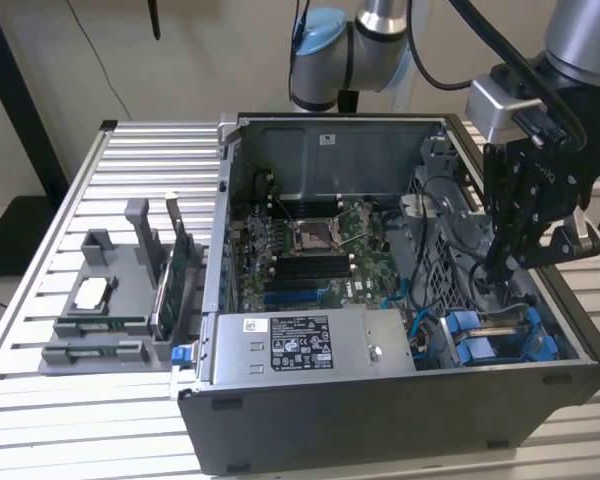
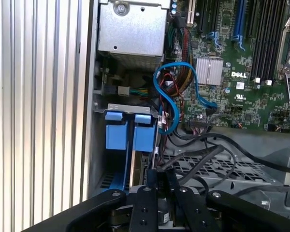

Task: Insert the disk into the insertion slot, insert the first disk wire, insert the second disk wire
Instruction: 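Insert the first disk wire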

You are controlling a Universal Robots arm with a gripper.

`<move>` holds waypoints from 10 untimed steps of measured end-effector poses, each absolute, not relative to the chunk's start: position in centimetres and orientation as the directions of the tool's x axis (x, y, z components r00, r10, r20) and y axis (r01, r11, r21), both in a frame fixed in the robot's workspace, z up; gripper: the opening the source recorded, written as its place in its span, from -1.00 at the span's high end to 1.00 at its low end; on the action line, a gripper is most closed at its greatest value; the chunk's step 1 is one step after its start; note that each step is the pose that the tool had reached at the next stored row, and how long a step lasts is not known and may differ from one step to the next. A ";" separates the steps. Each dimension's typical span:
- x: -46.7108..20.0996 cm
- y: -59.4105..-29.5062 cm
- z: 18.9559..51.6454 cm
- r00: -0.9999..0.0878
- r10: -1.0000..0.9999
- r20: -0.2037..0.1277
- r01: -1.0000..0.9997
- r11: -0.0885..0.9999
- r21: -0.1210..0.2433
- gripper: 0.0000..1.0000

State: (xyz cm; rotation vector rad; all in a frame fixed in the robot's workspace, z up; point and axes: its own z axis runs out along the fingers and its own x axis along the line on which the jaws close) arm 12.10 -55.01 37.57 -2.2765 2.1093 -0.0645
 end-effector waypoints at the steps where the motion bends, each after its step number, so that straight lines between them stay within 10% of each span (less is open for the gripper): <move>1: 12.1 -55.0 37.5 0.076 -0.997 0.005 -0.996 -0.076 -0.055 0.62; 10: 12.5 -55.3 37.1 0.076 -0.997 0.004 -0.996 -0.076 -0.045 0.62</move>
